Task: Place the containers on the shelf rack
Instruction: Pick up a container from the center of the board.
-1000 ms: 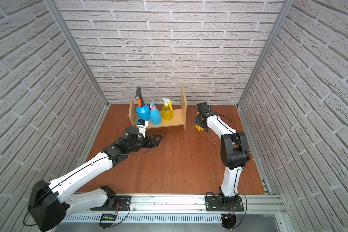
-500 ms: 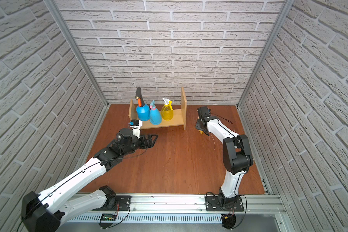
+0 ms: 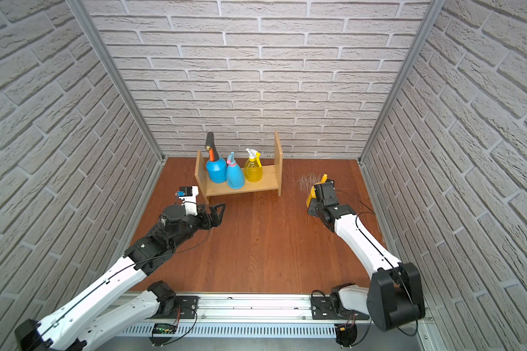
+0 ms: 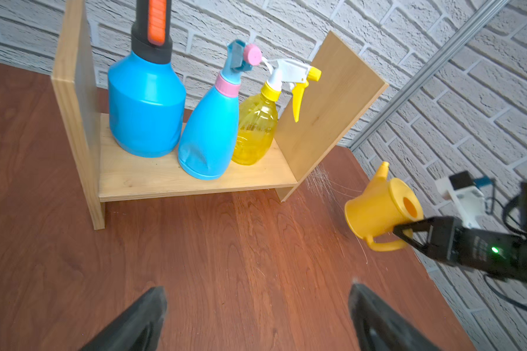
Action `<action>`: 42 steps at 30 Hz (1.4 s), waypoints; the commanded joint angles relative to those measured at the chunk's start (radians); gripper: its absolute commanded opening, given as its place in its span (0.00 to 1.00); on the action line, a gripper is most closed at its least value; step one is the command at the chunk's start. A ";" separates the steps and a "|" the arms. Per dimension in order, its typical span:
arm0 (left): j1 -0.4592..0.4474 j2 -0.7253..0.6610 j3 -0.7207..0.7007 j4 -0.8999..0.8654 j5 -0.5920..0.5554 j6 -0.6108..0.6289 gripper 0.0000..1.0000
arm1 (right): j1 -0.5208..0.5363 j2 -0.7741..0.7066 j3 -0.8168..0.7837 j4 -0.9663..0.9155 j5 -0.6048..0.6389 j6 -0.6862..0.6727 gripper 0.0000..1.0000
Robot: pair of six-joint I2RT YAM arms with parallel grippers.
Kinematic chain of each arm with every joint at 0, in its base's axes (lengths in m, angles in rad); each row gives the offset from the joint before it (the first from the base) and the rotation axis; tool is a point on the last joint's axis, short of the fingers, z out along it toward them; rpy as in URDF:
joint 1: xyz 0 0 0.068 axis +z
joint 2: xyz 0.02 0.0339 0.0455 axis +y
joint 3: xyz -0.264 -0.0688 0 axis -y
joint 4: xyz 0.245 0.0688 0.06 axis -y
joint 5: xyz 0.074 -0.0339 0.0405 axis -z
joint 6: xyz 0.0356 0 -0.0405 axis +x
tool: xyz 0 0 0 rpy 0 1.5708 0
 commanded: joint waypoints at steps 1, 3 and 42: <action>0.008 -0.024 -0.024 -0.004 -0.081 0.004 0.98 | 0.024 -0.135 -0.086 0.012 -0.056 0.047 0.03; 0.009 -0.037 -0.033 -0.006 -0.112 -0.007 0.98 | 0.043 -0.211 -0.128 0.000 -0.088 0.059 0.03; 0.009 -0.133 -0.072 -0.082 -0.241 -0.141 0.98 | 0.722 0.296 0.483 -0.247 0.246 0.207 0.03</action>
